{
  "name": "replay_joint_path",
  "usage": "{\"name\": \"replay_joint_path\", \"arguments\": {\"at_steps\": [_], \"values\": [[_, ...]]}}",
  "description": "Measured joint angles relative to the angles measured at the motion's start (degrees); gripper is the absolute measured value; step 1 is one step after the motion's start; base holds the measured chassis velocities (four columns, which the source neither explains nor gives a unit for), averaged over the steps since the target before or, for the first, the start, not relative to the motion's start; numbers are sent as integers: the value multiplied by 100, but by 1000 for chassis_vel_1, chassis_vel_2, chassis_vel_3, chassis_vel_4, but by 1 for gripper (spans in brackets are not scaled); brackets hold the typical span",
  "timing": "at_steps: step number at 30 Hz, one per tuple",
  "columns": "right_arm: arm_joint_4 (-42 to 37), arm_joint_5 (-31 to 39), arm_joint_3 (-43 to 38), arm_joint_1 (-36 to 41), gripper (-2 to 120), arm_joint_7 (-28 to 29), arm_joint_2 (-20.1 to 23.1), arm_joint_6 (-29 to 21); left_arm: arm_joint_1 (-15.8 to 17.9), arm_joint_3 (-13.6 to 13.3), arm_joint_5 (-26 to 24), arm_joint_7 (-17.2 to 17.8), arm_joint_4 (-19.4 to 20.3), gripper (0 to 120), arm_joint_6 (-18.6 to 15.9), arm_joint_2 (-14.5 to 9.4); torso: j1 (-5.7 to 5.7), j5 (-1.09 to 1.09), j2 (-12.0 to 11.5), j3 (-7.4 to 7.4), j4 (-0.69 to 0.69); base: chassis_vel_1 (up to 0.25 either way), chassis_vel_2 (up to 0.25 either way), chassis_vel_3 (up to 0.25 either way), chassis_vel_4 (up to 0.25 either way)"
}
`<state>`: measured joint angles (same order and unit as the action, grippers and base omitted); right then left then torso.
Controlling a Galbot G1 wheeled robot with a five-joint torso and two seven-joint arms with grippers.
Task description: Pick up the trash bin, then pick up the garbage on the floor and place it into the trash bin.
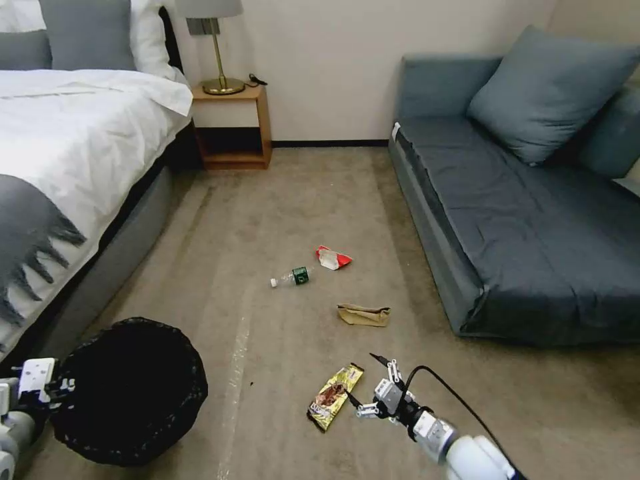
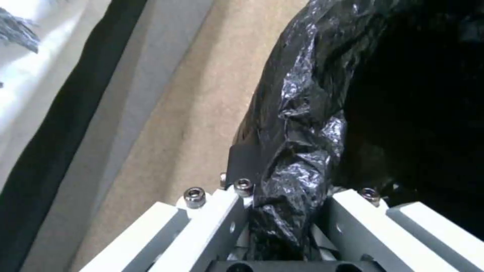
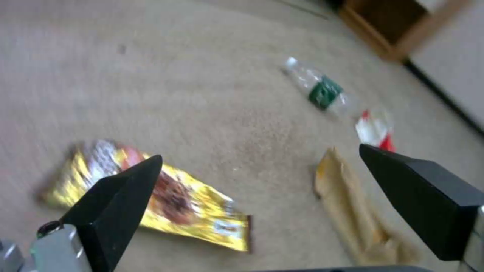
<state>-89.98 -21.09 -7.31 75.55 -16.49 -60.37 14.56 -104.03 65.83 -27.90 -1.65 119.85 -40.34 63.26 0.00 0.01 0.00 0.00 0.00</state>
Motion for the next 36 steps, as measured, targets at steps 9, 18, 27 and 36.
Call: {"name": "replay_joint_path", "arguments": {"at_steps": [9, 18, 27, 36], "values": [[1204, -2164, 334, -1081, 100, 23, -209, 1339, -86, 8, 25, -28, 105, 3, -1, 81, 0, -1, 0, 0, 1, 0, 0, 0, 0], [2305, -4011, 288, -1528, 100, 560, -629, 2187, -137, 96, -5, -33, 164, 3, -39, 94, 0, -1, 0, 0, 0, 0, 0, 0, 0], [3047, -4962, 133, -1715, 100, 1074, -953, 2420, -210, 150, -25, -37, 207, 3, -54, 149, 0, -1, 0, 0, 0, 0, 0, 0, 0], [3333, -5221, 110, -1793, 99, 1431, -1134, 2425, -187, 118, -40, -37, 245, 3, -75, 154, 0, -2, 0, -1, -1, 0, 0, 0, 0]]}}
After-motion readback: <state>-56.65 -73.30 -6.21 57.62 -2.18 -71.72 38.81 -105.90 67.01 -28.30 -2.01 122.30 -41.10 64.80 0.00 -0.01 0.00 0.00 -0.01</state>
